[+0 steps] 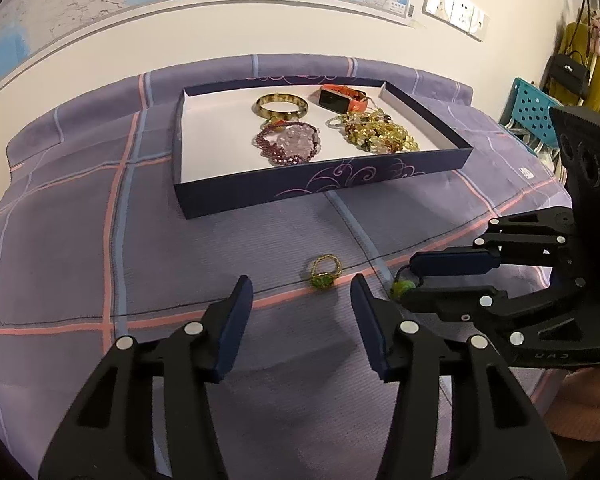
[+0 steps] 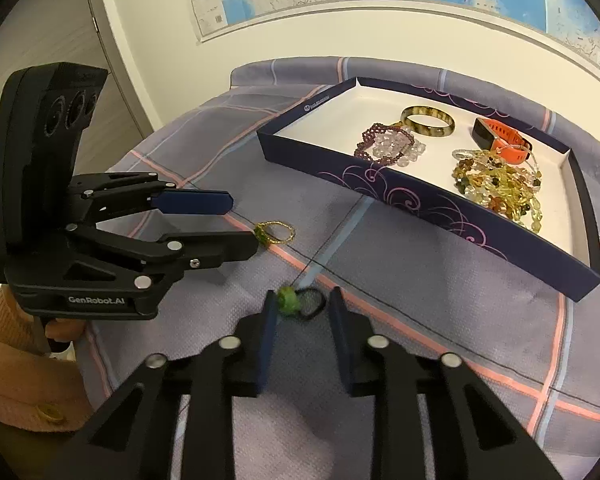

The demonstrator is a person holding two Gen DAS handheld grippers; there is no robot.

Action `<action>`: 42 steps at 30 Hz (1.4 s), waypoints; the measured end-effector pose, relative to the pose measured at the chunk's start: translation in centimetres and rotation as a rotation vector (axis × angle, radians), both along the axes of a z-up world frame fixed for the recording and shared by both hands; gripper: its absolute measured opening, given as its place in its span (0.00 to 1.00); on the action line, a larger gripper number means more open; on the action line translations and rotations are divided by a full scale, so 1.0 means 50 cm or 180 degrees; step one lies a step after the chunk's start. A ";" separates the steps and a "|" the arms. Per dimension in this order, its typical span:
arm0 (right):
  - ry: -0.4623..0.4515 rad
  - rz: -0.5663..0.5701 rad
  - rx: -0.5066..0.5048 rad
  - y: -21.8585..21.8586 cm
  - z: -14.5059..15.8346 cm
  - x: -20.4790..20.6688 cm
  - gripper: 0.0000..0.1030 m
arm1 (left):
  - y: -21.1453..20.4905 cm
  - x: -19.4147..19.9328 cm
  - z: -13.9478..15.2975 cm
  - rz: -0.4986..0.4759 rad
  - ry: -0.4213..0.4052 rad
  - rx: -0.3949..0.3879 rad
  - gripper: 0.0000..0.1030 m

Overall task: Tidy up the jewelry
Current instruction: 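Close the left tool on the gold ring while the right tool closes on the green bead ring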

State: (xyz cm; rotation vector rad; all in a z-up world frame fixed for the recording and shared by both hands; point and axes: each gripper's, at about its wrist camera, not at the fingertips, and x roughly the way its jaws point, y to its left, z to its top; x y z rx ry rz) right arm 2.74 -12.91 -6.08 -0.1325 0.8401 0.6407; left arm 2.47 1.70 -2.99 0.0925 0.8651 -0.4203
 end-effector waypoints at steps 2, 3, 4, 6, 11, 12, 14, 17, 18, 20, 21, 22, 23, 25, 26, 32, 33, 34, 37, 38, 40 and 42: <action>-0.0001 0.0000 0.0007 -0.002 0.000 -0.002 0.21 | -0.006 0.003 -0.002 -0.0022 0.0020 -0.0001 0.44; -0.0001 -0.0005 0.0019 -0.004 0.001 -0.002 0.20 | -0.009 0.004 -0.004 -0.0035 0.0037 -0.0001 0.43; 0.0000 -0.0009 0.0031 -0.005 0.001 -0.003 0.20 | -0.012 0.005 -0.006 -0.0047 0.0045 -0.0004 0.40; -0.0005 -0.0030 0.0044 -0.010 0.003 -0.004 0.18 | -0.017 0.007 -0.007 -0.0066 0.0050 -0.0010 0.38; 0.0000 -0.0083 0.0073 -0.020 0.005 -0.007 0.17 | -0.028 0.016 -0.009 -0.0111 0.0070 -0.0016 0.32; 0.0000 -0.0092 0.0078 -0.022 0.005 -0.008 0.17 | -0.030 0.018 -0.010 -0.0109 0.0070 -0.0005 0.32; -0.0011 -0.0106 0.0103 -0.026 0.008 -0.010 0.15 | -0.033 0.018 -0.010 -0.0110 0.0074 -0.0009 0.32; -0.0013 -0.0129 0.0106 -0.029 0.008 -0.010 0.14 | -0.037 0.020 -0.011 -0.0099 0.0084 0.0000 0.21; -0.0003 -0.0132 0.0116 -0.030 0.007 -0.009 0.14 | -0.038 0.020 -0.012 -0.0097 0.0079 0.0008 0.19; 0.0009 -0.0135 0.0117 -0.031 0.006 -0.009 0.16 | -0.038 0.019 -0.011 -0.0095 0.0073 0.0008 0.16; 0.0009 -0.0152 0.0101 -0.031 0.005 -0.009 0.19 | -0.038 0.019 -0.012 -0.0097 0.0075 0.0009 0.16; 0.0002 -0.0177 0.0101 -0.032 0.005 -0.009 0.27 | -0.039 0.019 -0.011 -0.0088 0.0068 0.0011 0.15; 0.0008 -0.0187 0.0117 -0.033 0.004 -0.008 0.33 | -0.038 0.019 -0.011 -0.0081 0.0069 0.0007 0.14; -0.0001 -0.0200 0.0120 -0.033 0.005 -0.009 0.39 | -0.039 0.018 -0.010 -0.0079 0.0071 -0.0009 0.14; 0.0003 -0.0201 0.0116 -0.032 0.004 -0.009 0.40 | -0.039 0.017 -0.010 -0.0080 0.0067 -0.0006 0.13; -0.0036 -0.0151 -0.0017 -0.013 0.001 -0.011 0.40 | -0.039 0.017 -0.011 -0.0074 0.0070 -0.0031 0.13; -0.0053 -0.0158 -0.0054 -0.010 0.001 -0.010 0.36 | -0.039 0.017 -0.011 -0.0068 0.0071 -0.0035 0.13; -0.0065 -0.0162 -0.0078 -0.009 0.000 -0.010 0.31 | -0.039 0.017 -0.011 -0.0066 0.0071 -0.0038 0.13; -0.0075 -0.0177 -0.0099 -0.010 -0.001 -0.007 0.22 | -0.037 0.016 -0.011 -0.0054 0.0079 -0.0062 0.13; -0.0077 -0.0180 -0.0089 -0.011 0.000 -0.007 0.21 | -0.037 0.015 -0.012 -0.0050 0.0079 -0.0062 0.13; -0.0081 -0.0172 -0.0081 -0.012 0.000 -0.008 0.20 | -0.036 0.015 -0.012 -0.0044 0.0081 -0.0072 0.13; -0.0089 -0.0176 -0.0058 -0.014 0.001 -0.009 0.20 | -0.035 0.015 -0.012 -0.0040 0.0087 -0.0085 0.13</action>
